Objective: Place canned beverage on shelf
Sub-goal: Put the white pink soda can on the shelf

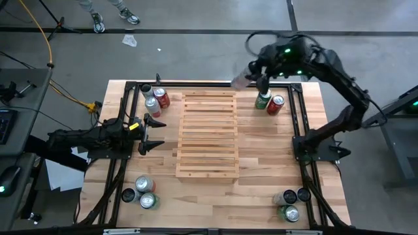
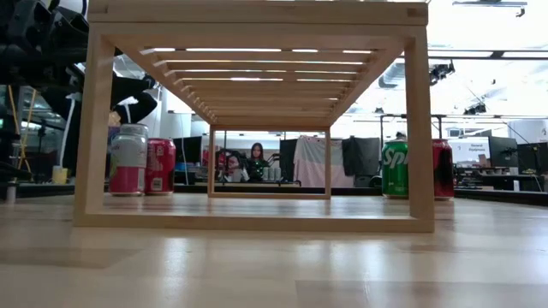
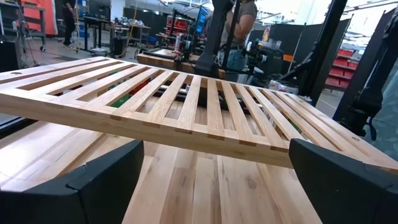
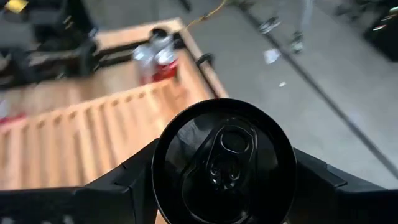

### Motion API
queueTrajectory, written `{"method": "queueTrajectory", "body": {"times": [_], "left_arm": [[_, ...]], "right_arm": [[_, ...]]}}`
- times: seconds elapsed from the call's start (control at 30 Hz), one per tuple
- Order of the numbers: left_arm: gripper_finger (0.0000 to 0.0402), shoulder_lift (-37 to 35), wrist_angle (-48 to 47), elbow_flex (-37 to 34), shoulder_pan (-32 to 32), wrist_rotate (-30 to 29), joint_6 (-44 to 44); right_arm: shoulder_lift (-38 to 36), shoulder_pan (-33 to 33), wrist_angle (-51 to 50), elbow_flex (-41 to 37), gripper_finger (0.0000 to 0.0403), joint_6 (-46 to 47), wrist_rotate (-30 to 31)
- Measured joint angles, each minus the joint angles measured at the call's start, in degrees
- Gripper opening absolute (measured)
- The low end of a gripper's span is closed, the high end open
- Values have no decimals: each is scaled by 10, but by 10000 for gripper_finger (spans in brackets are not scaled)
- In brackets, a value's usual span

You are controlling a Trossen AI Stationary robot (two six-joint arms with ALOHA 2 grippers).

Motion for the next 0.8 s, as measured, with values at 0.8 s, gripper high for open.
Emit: {"method": "queueTrajectory", "body": {"times": [0.8], "left_arm": [[392, 0, 0, 0, 0, 0, 0]], "right_arm": [[218, 2, -97, 130, 240, -120, -49]]}}
